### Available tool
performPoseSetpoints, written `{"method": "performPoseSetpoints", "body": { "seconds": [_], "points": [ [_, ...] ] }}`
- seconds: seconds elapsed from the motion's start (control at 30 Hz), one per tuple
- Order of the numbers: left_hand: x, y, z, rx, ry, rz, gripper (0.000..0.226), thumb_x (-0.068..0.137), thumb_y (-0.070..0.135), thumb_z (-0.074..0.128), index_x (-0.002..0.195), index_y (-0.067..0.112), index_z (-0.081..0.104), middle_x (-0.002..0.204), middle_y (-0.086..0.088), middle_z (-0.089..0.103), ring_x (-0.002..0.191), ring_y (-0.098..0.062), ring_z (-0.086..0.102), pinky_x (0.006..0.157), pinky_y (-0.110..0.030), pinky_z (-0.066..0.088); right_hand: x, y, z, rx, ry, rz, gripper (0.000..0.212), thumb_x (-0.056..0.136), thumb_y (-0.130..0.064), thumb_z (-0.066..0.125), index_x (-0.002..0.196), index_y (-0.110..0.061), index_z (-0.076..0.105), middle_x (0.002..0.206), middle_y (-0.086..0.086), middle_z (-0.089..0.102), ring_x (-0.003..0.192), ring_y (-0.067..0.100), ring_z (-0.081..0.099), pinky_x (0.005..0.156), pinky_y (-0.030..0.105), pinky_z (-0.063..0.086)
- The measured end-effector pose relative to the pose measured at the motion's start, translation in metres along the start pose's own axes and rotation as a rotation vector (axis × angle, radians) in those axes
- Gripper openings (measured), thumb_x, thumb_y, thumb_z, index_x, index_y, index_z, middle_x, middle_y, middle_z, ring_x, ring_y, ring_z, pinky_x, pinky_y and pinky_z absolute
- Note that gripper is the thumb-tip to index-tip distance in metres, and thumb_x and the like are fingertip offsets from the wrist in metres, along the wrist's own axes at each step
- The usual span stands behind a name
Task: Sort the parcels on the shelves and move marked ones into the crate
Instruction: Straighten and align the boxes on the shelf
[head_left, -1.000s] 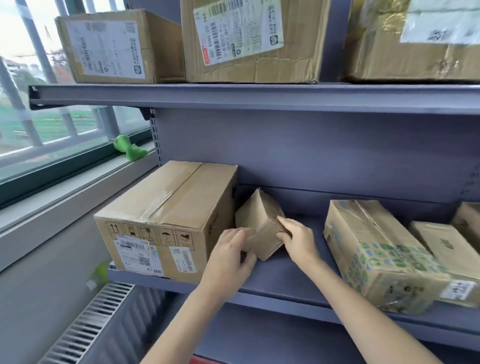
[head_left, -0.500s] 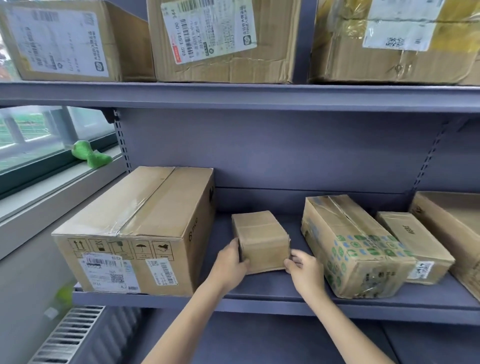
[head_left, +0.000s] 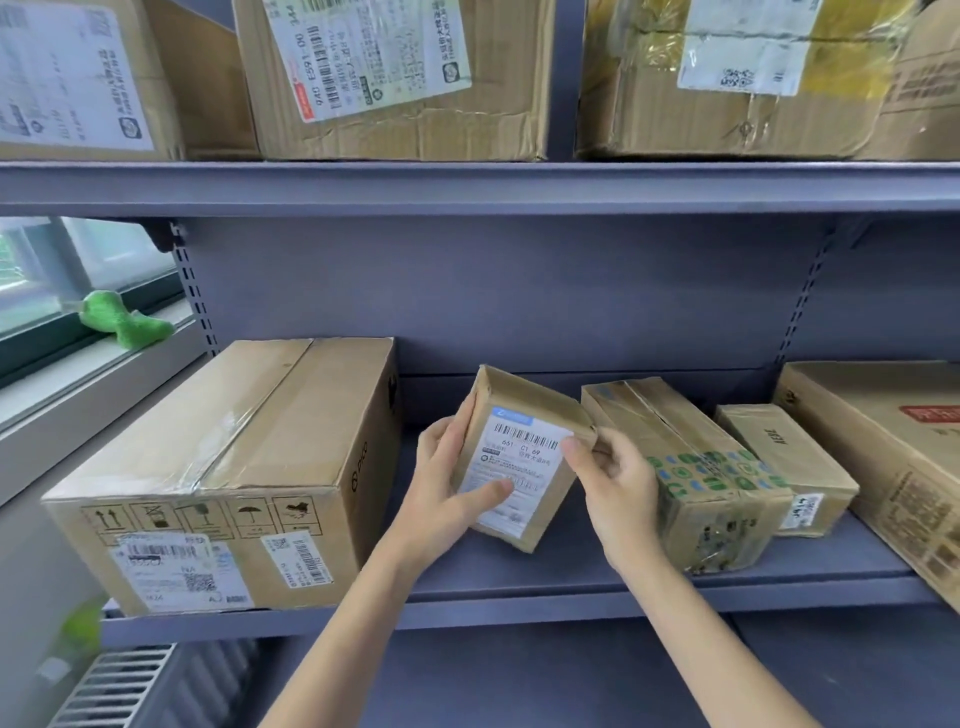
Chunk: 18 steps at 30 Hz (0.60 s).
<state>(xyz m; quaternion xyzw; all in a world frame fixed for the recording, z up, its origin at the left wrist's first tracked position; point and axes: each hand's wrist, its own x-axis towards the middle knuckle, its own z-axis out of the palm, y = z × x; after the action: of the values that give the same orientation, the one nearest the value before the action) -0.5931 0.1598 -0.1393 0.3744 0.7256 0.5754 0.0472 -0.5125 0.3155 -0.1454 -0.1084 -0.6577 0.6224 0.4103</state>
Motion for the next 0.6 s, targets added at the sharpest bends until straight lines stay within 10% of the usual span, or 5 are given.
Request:
{"method": "performPoseSetpoints", "body": {
  "seconds": [0.2,0.33,0.43,0.6],
  "points": [
    [-0.009,-0.013,-0.003,-0.104,-0.091,-0.047,0.083,0.080,0.020,0.069,0.137,0.055,0.019,0.123,0.014,0.060,0.114,-0.011,0.058,0.089,-0.038,0.053,-0.001,0.006,-0.006,0.038,0.036,0.047,0.015,0.074,-0.022,0.075,0.084,-0.027,0.064,0.084,-0.009,0.070,0.080,0.007,0.064,0.066,0.017,0.049],
    [-0.013,-0.012,0.000,-0.113,-0.119,-0.064,0.084,0.076,0.025,0.069,0.141,0.046,0.021,0.129,-0.001,0.053,0.122,-0.022,0.049,0.096,-0.048,0.046,-0.001,0.004,-0.010,0.054,-0.170,0.165,0.070,0.061,-0.031,0.083,0.121,-0.034,0.048,0.113,-0.015,0.057,0.102,0.002,0.057,0.078,0.018,0.048],
    [-0.014,-0.015,-0.005,-0.049,-0.136,-0.062,0.081,0.075,0.029,0.069,0.140,0.046,0.024,0.130,-0.001,0.046,0.117,0.000,0.045,0.093,-0.024,0.048,-0.001,0.003,-0.016,0.044,-0.416,0.332,0.086,0.053,-0.030,0.088,0.126,-0.040,0.044,0.117,-0.013,0.062,0.104,0.003,0.060,0.081,0.019,0.050],
    [-0.015,-0.016,-0.007,0.028,0.053,-0.079,0.078,0.071,0.043,0.073,0.128,0.058,0.023,0.129,0.017,0.039,0.111,0.019,0.038,0.084,-0.003,0.039,-0.005,0.010,-0.016,0.077,-0.294,0.354,0.087,0.044,-0.042,0.086,0.122,-0.036,0.049,0.118,-0.008,0.062,0.109,0.010,0.059,0.091,0.029,0.048]
  ]
}}
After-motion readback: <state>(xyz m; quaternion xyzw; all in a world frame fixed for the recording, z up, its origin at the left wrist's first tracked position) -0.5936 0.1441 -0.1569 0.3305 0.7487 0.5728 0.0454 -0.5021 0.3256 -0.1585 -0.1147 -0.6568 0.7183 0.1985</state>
